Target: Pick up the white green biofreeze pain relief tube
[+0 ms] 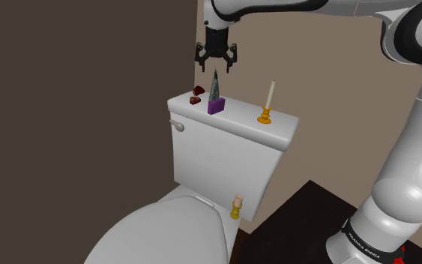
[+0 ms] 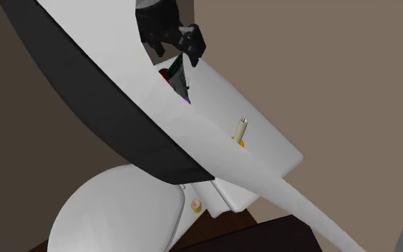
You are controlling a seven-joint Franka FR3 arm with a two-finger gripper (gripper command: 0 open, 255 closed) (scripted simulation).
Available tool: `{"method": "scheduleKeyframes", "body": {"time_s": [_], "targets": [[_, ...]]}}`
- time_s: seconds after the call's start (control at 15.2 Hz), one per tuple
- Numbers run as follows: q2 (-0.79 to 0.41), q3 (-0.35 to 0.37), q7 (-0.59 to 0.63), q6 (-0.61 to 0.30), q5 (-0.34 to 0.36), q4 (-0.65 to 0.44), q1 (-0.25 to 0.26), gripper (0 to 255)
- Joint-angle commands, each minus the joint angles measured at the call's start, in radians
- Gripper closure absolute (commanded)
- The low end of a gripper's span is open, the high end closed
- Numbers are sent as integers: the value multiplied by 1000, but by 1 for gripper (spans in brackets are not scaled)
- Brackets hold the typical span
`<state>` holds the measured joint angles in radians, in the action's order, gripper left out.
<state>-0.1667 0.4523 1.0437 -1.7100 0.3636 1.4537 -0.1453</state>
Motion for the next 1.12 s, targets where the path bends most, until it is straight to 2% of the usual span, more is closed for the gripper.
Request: {"method": "scheduleKeyframes", "body": {"time_s": [0.0,0.2,0.26,0.86,1.06], "targets": [[10,-2,5,-31,-3,39,-6,0],[14,-3,10,-53,-4,65,-8,0],[15,-3,10,-53,-4,66,-8,255],[14,-3,10,-53,-4,65,-8,255],[5,-1,1,-11,-2,15,-3,255]]}}
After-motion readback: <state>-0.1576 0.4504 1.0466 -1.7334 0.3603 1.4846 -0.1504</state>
